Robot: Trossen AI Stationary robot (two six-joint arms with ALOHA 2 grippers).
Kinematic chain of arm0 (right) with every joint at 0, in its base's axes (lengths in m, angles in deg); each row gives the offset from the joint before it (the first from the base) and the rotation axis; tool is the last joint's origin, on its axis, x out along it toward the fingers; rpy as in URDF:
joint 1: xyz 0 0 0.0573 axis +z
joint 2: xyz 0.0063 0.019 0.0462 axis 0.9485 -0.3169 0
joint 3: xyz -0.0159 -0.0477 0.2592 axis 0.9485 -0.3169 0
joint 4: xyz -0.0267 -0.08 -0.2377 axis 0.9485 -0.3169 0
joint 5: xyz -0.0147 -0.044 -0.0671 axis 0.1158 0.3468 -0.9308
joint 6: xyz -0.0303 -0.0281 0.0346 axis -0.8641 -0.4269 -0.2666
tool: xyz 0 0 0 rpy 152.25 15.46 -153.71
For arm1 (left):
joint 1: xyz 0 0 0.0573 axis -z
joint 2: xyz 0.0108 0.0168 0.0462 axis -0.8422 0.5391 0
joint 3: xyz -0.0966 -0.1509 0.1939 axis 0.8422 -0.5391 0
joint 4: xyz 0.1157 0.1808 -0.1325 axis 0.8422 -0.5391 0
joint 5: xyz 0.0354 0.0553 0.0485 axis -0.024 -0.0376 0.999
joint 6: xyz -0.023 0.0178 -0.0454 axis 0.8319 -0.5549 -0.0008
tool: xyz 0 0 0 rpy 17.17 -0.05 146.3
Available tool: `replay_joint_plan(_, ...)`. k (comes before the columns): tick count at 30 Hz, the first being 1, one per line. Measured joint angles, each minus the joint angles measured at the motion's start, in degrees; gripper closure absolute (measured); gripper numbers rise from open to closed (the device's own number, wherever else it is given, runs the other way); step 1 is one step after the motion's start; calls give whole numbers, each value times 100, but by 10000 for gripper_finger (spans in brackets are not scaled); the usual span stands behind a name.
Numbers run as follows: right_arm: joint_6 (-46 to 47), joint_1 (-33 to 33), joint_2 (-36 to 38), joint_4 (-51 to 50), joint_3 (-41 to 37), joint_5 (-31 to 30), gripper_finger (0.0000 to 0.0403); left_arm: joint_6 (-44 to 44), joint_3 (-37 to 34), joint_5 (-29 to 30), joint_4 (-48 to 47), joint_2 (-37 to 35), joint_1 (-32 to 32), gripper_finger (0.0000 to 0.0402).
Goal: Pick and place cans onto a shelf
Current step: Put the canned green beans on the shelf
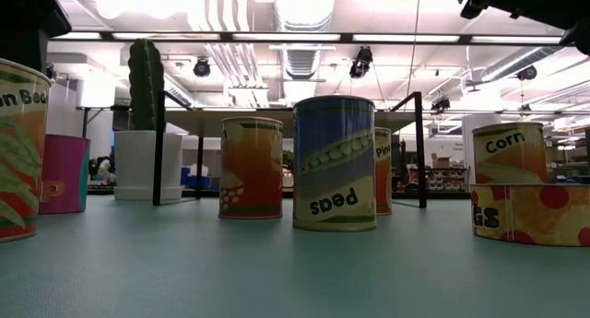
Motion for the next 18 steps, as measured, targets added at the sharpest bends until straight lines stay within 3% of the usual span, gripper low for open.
replay_joint_plan(18,-33,0,0,-50,0,0,394,-249,38,-28,-63,216,7,18)
